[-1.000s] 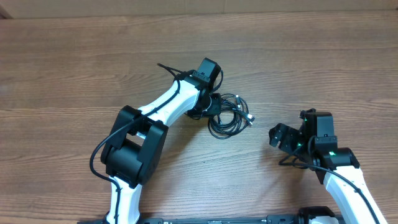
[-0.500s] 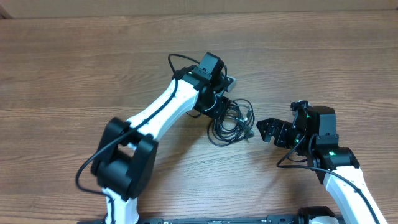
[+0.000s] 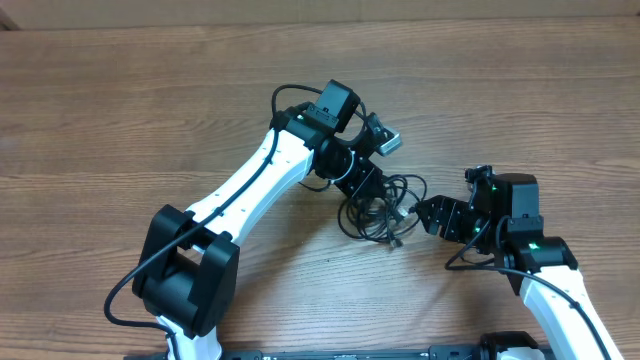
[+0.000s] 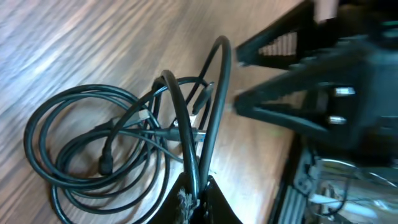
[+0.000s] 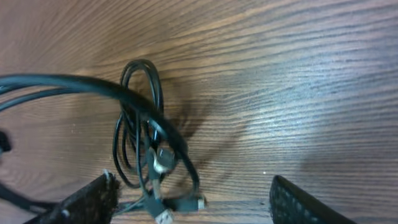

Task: Untangle cables

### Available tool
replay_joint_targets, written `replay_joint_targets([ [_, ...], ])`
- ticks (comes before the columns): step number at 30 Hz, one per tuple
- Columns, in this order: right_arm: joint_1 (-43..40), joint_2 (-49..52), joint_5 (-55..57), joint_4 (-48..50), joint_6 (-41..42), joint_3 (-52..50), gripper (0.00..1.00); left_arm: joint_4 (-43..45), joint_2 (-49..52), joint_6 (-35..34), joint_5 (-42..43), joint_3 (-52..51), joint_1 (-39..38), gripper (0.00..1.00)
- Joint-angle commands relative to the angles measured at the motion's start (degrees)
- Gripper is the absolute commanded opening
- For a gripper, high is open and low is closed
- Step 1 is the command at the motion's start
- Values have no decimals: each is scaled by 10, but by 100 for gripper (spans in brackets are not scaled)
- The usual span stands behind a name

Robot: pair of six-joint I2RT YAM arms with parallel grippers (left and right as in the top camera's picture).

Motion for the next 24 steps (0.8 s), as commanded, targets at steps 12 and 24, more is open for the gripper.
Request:
replay_joint_targets([
  [12, -1, 96, -12, 6, -4, 15, 31, 4, -11, 20, 76, 13, -3, 4],
  [24, -1, 100, 2, 10, 0, 15, 4, 2, -11, 20, 62, 13, -3, 4],
])
